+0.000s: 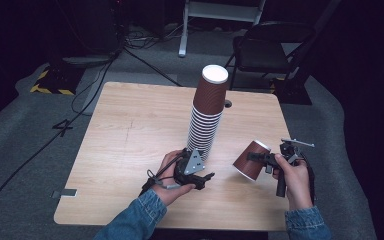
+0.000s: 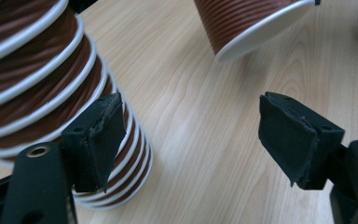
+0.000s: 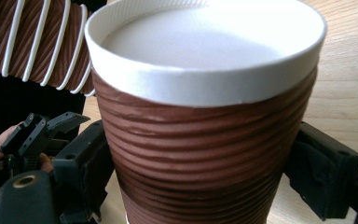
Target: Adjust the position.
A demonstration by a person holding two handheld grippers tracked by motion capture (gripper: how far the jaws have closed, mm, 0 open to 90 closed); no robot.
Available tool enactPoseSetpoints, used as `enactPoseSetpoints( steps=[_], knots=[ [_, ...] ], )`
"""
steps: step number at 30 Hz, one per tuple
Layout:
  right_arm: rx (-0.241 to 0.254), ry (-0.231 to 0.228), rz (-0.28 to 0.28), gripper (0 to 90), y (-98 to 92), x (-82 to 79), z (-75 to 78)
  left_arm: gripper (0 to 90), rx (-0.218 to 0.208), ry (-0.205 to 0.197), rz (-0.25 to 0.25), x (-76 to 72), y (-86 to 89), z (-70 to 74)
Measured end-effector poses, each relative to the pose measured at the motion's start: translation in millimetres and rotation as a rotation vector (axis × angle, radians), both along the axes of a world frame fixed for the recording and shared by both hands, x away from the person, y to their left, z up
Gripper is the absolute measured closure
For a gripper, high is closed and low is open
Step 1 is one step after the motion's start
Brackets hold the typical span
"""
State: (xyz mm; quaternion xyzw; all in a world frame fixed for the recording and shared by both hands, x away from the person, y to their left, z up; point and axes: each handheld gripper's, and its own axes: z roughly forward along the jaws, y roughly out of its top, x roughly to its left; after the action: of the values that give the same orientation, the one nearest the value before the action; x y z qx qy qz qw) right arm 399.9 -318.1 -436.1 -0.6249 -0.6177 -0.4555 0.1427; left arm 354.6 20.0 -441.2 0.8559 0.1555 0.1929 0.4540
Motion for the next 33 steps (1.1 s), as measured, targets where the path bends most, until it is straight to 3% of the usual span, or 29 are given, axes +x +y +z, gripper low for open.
enactPoseSetpoints(
  steps=[6,13,17,23,33],
  knots=[
    [0.019,-0.006,0.006,16.5,2.2,-3.6,1.0,27.3,0.015,-0.016,-0.028,0.8,-16.3,-1.7],
    [0.016,-0.009,0.015,16.6,4.7,-6.0,2.5,30.1,0.016,-0.029,-0.095,3.9,-43.3,-10.2],
    [0.016,-0.009,0.021,16.6,6.6,-6.1,2.7,33.8,0.007,0.001,-0.087,4.8,-48.9,-13.5],
    [0.02,-0.011,0.032,16.6,9.6,-6.4,3.4,34.4,-0.004,-0.005,-0.089,7.0,-50.5,-15.2],
    [0.028,-0.012,0.049,16.6,16.1,-7.4,4.6,33.9,0.015,-0.061,-0.075,7.3,-58.8,-22.9]
  ],
)
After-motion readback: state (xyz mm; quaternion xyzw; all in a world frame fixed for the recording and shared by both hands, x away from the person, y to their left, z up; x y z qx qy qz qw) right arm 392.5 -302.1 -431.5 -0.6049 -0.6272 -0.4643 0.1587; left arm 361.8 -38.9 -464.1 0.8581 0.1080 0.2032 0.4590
